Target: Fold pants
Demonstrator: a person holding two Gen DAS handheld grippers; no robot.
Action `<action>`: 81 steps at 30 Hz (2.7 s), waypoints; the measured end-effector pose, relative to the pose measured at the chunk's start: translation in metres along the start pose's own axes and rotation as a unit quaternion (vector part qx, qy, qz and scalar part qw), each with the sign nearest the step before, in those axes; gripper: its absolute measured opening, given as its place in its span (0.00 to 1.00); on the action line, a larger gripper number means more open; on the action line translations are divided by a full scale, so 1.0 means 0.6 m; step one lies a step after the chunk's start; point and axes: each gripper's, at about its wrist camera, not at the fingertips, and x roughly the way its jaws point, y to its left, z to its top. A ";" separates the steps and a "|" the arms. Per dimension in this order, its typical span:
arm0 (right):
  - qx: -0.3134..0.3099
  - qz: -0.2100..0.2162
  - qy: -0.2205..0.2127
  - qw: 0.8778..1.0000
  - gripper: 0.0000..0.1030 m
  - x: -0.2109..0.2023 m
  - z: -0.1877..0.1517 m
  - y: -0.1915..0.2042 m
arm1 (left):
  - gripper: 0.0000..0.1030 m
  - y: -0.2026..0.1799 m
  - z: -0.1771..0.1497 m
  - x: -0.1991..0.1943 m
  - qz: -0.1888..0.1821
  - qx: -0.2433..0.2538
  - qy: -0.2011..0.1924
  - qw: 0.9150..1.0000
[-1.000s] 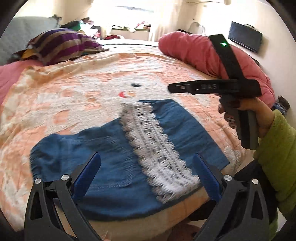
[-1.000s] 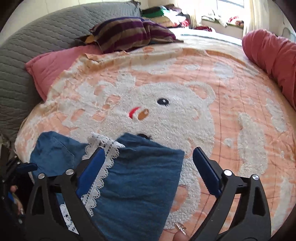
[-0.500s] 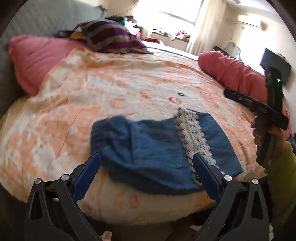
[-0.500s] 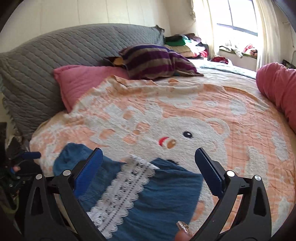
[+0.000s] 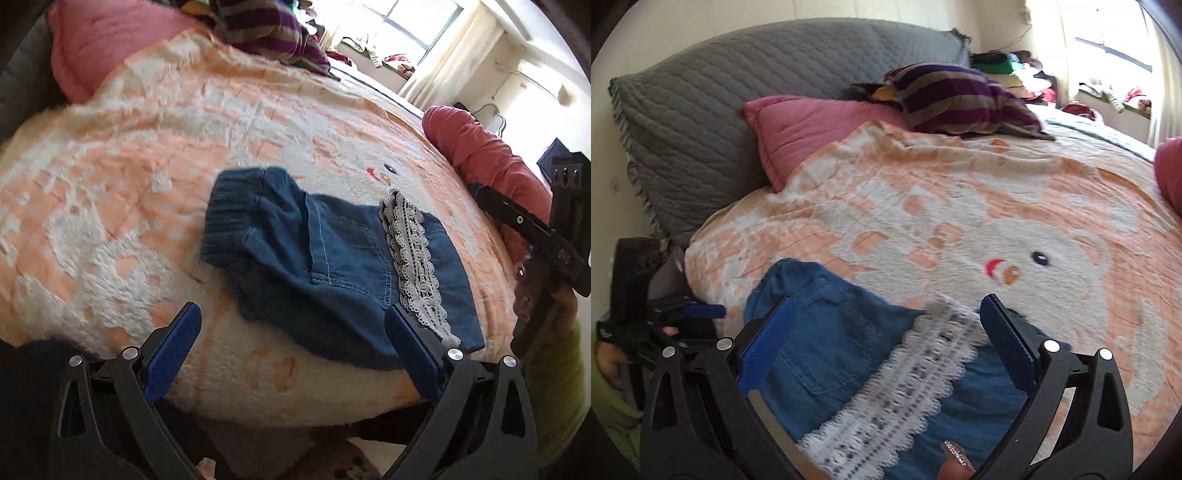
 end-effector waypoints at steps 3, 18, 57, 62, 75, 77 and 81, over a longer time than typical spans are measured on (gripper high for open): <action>-0.013 0.023 0.031 0.999 0.91 0.033 0.017 0.022 | 0.96 0.011 0.002 0.019 -0.049 -0.026 0.016 0.998; -0.094 0.059 0.211 0.971 0.91 0.277 0.067 0.133 | 0.66 0.044 0.016 0.087 -0.081 -0.056 0.010 0.995; 0.029 0.187 0.039 0.981 0.29 0.043 0.036 -0.029 | 0.91 -0.088 0.016 0.018 -0.195 -0.012 -0.064 0.979; 0.079 0.177 0.008 0.981 0.34 0.005 0.019 -0.097 | 0.91 -0.154 0.028 0.023 -0.203 0.027 -0.065 0.977; 0.151 0.074 0.023 0.985 0.62 -0.080 -0.061 -0.187 | 0.91 -0.260 -0.050 0.120 -0.246 0.138 0.042 0.958; 0.150 0.056 0.048 0.986 0.63 -0.063 -0.068 -0.182 | 0.91 -0.264 -0.058 0.127 -0.242 0.149 0.045 0.958; 0.111 -0.018 0.141 0.984 0.61 -0.002 -0.089 -0.172 | 0.91 -0.260 -0.056 0.128 -0.246 0.159 0.046 0.955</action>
